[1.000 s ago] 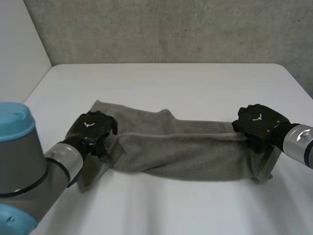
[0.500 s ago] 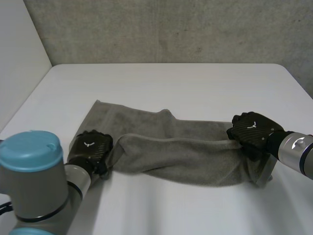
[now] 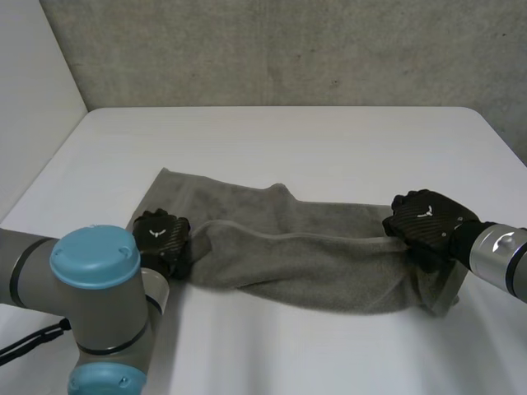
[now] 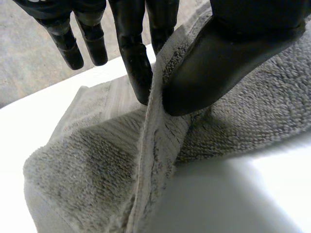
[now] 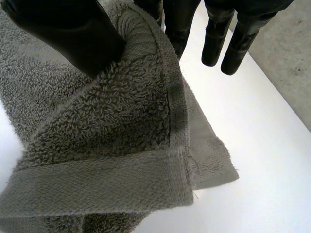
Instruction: Fold the towel.
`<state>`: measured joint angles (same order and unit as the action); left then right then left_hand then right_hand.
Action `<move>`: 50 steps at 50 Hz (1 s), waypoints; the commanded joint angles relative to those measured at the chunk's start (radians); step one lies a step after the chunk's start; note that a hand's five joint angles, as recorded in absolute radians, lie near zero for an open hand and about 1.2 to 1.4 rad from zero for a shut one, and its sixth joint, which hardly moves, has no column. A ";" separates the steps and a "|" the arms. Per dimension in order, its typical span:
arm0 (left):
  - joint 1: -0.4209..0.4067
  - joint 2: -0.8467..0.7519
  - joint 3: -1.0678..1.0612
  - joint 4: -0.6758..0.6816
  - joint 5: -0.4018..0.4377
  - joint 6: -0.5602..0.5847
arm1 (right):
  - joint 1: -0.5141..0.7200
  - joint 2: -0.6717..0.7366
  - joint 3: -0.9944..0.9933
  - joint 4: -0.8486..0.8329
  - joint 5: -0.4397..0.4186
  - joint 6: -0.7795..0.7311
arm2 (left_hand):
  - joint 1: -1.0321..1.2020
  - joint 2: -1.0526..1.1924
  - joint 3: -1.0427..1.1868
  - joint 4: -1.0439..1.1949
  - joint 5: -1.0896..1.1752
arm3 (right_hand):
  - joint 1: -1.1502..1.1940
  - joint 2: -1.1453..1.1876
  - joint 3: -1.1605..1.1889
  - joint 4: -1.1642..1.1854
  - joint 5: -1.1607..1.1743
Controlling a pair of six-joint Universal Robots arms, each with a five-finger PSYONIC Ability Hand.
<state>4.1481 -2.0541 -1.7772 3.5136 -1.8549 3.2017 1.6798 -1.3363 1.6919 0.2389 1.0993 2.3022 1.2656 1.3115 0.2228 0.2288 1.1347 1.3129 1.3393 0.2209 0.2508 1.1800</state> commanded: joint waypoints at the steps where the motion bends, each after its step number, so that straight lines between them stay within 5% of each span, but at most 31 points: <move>1: 0.024 0.069 -0.013 0.001 0.008 0.006 | -0.009 -0.036 -0.011 0.008 0.002 0.002 | 0.131 0.085 -0.048 -0.054 0.087 | 0.083 0.057 -0.046 -0.076 0.042; 11: 0.152 0.302 -0.074 -0.036 0.163 0.149 | -0.060 -0.113 -0.034 0.048 0.004 0.002 | 0.131 0.085 -0.048 -0.054 0.087 | 0.083 0.057 -0.046 -0.076 0.042; 18: 0.285 0.475 -0.061 -0.203 0.386 0.205 | -0.133 -0.213 -0.057 0.190 -0.131 -0.006 | 0.131 0.085 -0.048 -0.054 0.087 | 0.083 0.057 -0.046 -0.076 0.042; 27: 0.396 0.369 0.109 -0.242 0.608 0.211 | -0.089 -0.092 -0.222 0.200 -0.150 0.003 | 0.131 0.085 -0.048 -0.054 0.087 | 0.083 0.057 -0.046 -0.076 0.042; 34: 0.382 0.121 0.409 -0.231 0.606 0.245 | 0.070 0.103 -0.474 0.060 -0.015 -0.001 | 0.131 0.085 -0.048 -0.054 0.087 | 0.083 0.057 -0.046 -0.076 0.042; 38: 0.363 0.042 0.644 -0.200 0.606 0.238 | 0.081 0.167 -0.662 -0.224 0.066 0.040 | 0.131 0.085 -0.048 -0.054 0.087 | 0.083 0.057 -0.046 -0.076 0.042; 43: 0.333 0.061 0.769 -0.096 0.554 0.201 | 0.081 0.106 -0.797 -0.436 0.143 0.243 | 0.131 0.085 -0.048 -0.054 0.087 | 0.083 0.057 -0.046 -0.076 0.042; 50: 0.328 0.262 0.696 0.068 0.540 0.101 | 0.046 0.036 -0.742 -0.411 0.068 0.436 | 0.131 0.085 -0.048 -0.054 0.087 | 0.083 0.057 -0.046 -0.076 0.042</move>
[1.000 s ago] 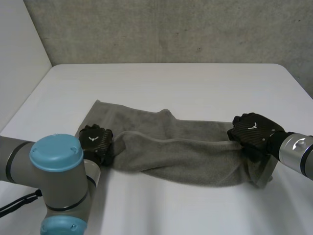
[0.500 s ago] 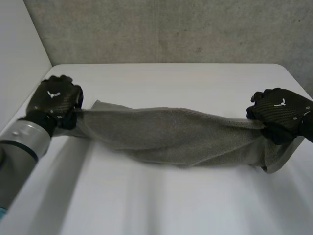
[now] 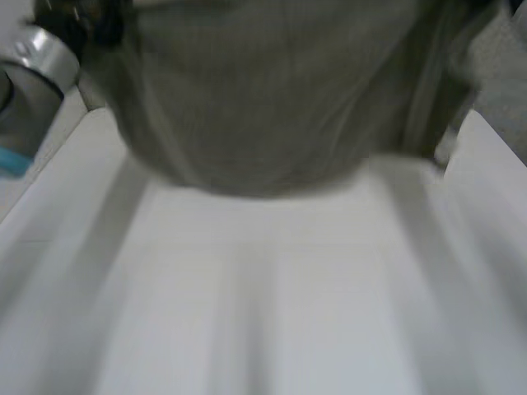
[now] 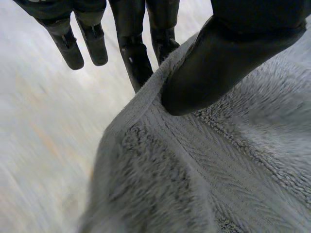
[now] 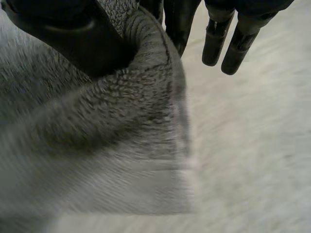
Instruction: Fold the towel.
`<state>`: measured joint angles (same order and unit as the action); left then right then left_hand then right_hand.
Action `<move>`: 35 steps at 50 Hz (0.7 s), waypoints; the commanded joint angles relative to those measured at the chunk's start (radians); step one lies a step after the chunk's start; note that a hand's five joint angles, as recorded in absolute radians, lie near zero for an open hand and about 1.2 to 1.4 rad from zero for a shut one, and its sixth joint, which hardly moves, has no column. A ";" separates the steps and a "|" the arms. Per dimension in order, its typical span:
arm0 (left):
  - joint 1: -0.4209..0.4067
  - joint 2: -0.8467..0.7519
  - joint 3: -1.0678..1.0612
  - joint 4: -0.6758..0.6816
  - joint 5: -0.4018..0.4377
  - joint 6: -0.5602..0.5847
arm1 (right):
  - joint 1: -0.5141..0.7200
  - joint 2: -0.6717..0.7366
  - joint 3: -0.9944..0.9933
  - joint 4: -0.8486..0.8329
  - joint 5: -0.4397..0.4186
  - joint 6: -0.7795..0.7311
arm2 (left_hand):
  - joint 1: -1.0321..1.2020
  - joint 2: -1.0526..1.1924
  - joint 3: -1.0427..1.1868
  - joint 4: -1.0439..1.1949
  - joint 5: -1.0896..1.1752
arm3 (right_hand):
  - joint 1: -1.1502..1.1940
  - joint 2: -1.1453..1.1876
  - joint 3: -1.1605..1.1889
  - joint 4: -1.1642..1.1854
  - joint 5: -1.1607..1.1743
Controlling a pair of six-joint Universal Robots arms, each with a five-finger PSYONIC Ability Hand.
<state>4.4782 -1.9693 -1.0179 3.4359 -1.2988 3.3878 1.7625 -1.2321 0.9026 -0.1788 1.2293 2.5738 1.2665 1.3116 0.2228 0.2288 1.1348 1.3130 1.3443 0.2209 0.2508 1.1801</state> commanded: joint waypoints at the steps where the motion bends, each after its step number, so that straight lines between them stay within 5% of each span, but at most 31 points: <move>1: 0.012 0.203 -0.095 0.173 -0.001 -0.096 | -0.043 -0.076 0.083 0.034 -0.080 0.164 | 0.130 0.085 -0.048 -0.054 0.087 | 0.083 0.052 -0.046 -0.076 0.042; 11: 0.078 0.201 -0.381 0.203 0.173 -0.079 | -0.080 -0.106 0.344 0.122 -0.168 0.100 | 0.130 0.085 -0.048 -0.054 0.087 | 0.083 0.052 -0.046 -0.076 0.042; 18: 0.082 0.135 -0.698 0.229 0.279 0.083 | -0.143 -0.095 0.669 0.121 -0.261 -0.099 | 0.130 0.085 -0.048 -0.054 0.087 | 0.083 0.052 -0.046 -0.076 0.042; 25: 0.082 0.075 -0.791 0.223 0.289 0.232 | -0.144 -0.066 0.826 0.128 -0.284 -0.205 | 0.130 0.085 -0.048 -0.054 0.087 | 0.083 0.052 -0.046 -0.076 0.042; 35: 0.108 0.152 -0.798 0.149 0.288 0.239 | -0.189 -0.170 0.851 0.148 -0.275 -0.207 | 0.130 0.085 -0.048 -0.054 0.087 | 0.083 0.052 -0.046 -0.076 0.042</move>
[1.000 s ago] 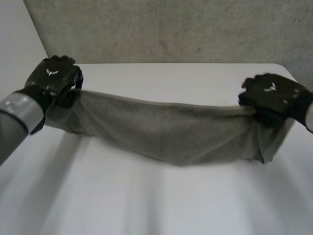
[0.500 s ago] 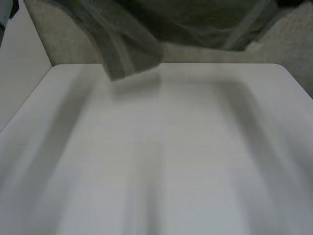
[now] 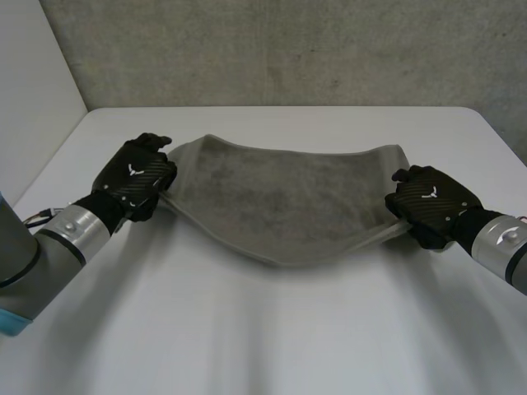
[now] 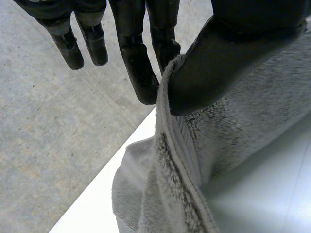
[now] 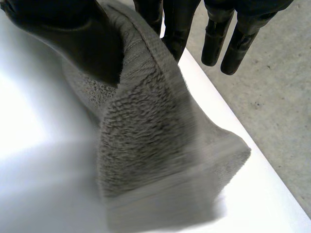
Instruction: Fold the towel.
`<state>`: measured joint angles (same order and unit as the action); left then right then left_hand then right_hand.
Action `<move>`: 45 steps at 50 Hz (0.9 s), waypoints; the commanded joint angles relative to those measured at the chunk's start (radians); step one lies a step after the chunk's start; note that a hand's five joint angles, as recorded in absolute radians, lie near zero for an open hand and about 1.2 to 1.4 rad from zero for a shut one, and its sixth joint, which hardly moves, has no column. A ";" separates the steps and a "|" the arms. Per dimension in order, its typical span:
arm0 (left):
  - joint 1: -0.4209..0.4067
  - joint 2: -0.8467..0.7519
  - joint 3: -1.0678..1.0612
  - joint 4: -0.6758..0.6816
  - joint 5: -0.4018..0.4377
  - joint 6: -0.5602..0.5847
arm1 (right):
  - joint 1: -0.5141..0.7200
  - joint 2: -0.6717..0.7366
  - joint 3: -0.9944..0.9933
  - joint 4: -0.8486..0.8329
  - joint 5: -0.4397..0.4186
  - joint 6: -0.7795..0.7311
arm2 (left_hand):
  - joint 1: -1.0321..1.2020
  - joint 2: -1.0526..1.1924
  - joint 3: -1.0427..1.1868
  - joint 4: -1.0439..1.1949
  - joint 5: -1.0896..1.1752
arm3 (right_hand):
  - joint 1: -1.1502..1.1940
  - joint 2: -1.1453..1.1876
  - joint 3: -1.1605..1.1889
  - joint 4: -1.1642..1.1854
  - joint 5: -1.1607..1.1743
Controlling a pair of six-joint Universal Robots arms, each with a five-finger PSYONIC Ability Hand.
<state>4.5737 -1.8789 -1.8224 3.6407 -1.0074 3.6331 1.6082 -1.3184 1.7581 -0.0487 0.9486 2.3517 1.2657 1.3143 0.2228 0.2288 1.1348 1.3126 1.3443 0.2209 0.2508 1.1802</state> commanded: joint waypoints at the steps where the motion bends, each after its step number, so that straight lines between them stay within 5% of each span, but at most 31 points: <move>1: 0.013 0.079 0.003 -0.079 -0.004 -0.007 | -0.034 -0.084 -0.005 0.018 0.006 0.015 | 0.131 0.082 -0.048 -0.054 0.087 | 0.084 0.052 -0.046 -0.076 0.042; 19: 0.059 0.336 -0.026 -0.373 0.000 -0.007 | -0.111 -0.367 -0.026 0.250 -0.065 0.008 | 0.131 0.082 -0.048 -0.054 0.087 | 0.084 0.052 -0.046 -0.076 0.042; 26: 0.085 0.487 -0.067 -0.476 0.042 -0.021 | -0.230 -0.441 -0.104 0.426 -0.183 0.002 | 0.131 0.082 -0.048 -0.054 0.087 | 0.084 0.052 -0.046 -0.076 0.042; 36: 0.090 0.482 -0.064 -0.519 0.070 -0.097 | -0.318 -0.378 -0.069 0.510 -0.255 -0.118 | 0.131 0.082 -0.048 -0.054 0.087 | 0.084 0.052 -0.046 -0.076 0.042; 45: 0.056 0.181 0.070 -0.507 0.035 -0.087 | -0.197 -0.130 -0.153 0.503 -0.099 -0.192 | 0.131 0.082 -0.048 -0.054 0.087 | 0.084 0.052 -0.046 -0.076 0.042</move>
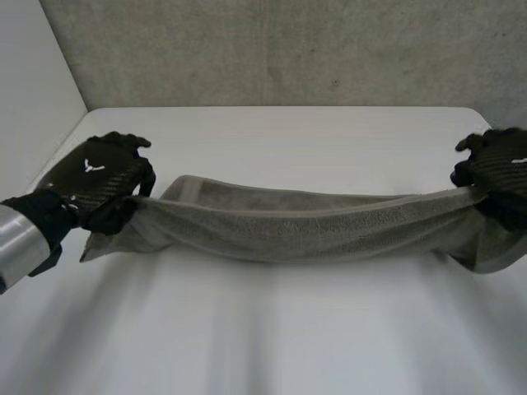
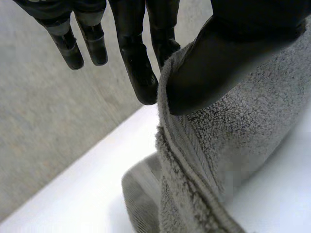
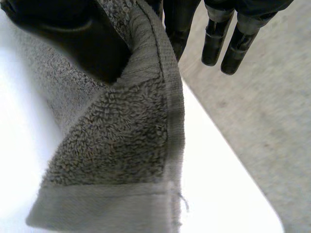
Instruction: Fold the towel.
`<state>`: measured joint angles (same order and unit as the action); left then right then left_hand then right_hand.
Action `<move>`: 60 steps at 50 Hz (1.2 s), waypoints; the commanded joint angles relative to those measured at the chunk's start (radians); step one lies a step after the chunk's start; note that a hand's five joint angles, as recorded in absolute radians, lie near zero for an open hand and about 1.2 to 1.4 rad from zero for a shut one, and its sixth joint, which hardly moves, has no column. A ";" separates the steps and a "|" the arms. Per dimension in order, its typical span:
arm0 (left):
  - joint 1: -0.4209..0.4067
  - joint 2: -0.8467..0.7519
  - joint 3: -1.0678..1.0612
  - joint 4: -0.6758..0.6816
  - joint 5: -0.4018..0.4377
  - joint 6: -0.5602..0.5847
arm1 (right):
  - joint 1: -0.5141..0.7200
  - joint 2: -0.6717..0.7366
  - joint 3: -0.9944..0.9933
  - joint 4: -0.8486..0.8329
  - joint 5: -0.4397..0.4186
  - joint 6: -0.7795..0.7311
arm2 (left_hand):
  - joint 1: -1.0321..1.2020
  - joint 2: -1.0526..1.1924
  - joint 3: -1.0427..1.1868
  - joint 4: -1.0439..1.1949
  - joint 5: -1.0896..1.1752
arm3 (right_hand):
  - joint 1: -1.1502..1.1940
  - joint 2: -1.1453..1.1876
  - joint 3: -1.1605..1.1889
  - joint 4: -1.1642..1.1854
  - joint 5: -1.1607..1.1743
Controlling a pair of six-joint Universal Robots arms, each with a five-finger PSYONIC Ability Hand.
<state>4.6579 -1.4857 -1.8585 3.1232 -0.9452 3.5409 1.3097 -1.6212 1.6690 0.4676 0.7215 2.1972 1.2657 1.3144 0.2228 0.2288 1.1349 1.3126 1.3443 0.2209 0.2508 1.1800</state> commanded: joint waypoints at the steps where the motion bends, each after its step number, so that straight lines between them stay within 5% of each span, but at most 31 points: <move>1: -0.028 -0.212 0.107 0.011 -0.027 0.006 | 0.141 0.219 -0.095 -0.018 0.159 -0.036 | 0.131 0.082 -0.048 -0.054 0.087 | 0.084 0.052 -0.046 -0.076 0.042; 14: -0.133 -0.654 0.501 0.043 -0.193 -0.005 | 0.284 0.469 -0.250 -0.220 0.309 0.071 | 0.131 0.082 -0.048 -0.054 0.087 | 0.084 0.052 -0.046 -0.076 0.042; 22: -0.154 -0.800 0.651 0.093 -0.214 -0.007 | 0.333 0.602 -0.337 -0.357 0.427 0.095 | 0.131 0.082 -0.048 -0.054 0.087 | 0.084 0.052 -0.046 -0.076 0.042; 57: -0.208 -0.961 0.754 0.270 -0.267 0.006 | 0.375 0.820 -0.469 -0.578 0.452 0.104 | 0.105 0.056 -0.048 -0.054 0.061 | 0.084 0.052 -0.046 -0.076 0.042; 60: -0.208 -0.961 0.752 0.271 -0.268 0.006 | 0.373 0.820 -0.468 -0.589 0.449 0.101 | -0.182 -0.230 -0.048 -0.054 -0.225 | -0.397 -0.429 -0.046 -0.076 -0.439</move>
<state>4.4506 -2.4472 -1.1023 3.3925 -1.2120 3.5467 1.6844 -0.8047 1.1986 -0.0951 1.1752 2.3013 1.2621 1.3054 0.2228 0.2288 1.1195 1.2473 1.2550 0.2209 0.2508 1.0841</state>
